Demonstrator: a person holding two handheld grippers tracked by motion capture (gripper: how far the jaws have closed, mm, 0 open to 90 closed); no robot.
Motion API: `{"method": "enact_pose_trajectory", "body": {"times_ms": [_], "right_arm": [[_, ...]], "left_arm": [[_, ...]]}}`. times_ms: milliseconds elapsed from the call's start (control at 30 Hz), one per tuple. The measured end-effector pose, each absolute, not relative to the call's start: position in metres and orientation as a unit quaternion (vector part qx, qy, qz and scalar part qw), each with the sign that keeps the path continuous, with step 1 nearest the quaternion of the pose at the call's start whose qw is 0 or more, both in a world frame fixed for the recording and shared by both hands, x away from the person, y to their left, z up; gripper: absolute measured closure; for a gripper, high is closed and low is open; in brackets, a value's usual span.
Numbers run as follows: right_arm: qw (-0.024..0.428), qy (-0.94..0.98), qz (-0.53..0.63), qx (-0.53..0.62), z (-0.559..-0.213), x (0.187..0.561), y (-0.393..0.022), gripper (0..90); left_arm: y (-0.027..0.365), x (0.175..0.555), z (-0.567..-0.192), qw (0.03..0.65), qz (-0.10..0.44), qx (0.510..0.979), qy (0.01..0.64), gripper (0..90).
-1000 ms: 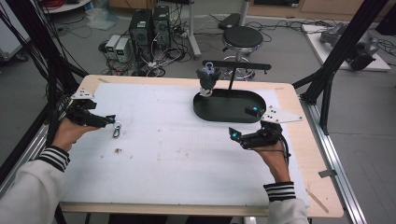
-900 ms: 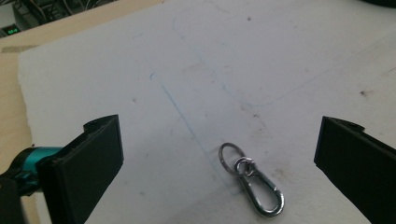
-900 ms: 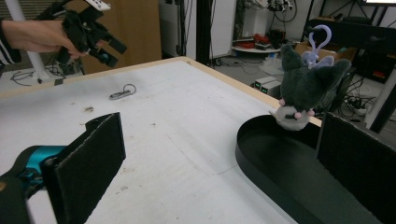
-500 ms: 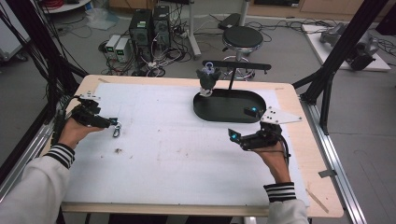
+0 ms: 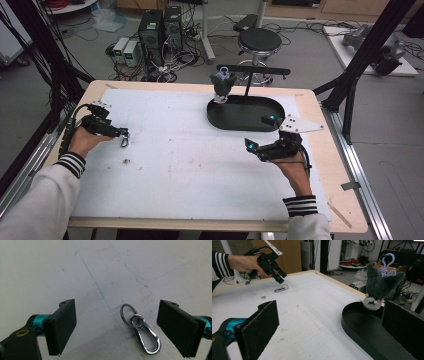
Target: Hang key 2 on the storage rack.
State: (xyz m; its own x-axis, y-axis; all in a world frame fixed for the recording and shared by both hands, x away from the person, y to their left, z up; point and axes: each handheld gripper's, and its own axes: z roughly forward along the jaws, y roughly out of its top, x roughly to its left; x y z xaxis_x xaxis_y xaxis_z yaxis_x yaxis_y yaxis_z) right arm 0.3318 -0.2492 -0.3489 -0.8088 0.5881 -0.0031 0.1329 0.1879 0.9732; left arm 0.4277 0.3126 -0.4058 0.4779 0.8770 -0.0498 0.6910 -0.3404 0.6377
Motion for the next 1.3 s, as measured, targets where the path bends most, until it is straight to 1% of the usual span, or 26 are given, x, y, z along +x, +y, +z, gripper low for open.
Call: {"method": "enact_pose_trajectory", "body": {"times_ms": [333,700,1033,1300], "right_arm": [[0.192,0.747,0.589,0.242,-0.3496,0.3327,-0.2487,0.7],[0.190,0.749,0.587,0.242,-0.3504,0.3334,-0.2483,0.7],[0.191,0.750,0.585,0.242,-0.3510,0.3342,-0.2480,0.7],[0.188,0.751,0.584,0.242,-0.3514,0.3344,-0.2480,0.7]], "left_arm": [[0.3097,0.4288,-0.4096,0.293,0.114,0.808,0.498,34.8],[0.3048,0.4299,-0.4118,0.285,0.091,0.812,0.500,55.5],[0.3043,0.4310,-0.4137,0.281,0.081,0.816,0.499,66.2],[0.3054,0.4314,-0.4134,0.288,0.081,0.813,0.499,74.1]]}}
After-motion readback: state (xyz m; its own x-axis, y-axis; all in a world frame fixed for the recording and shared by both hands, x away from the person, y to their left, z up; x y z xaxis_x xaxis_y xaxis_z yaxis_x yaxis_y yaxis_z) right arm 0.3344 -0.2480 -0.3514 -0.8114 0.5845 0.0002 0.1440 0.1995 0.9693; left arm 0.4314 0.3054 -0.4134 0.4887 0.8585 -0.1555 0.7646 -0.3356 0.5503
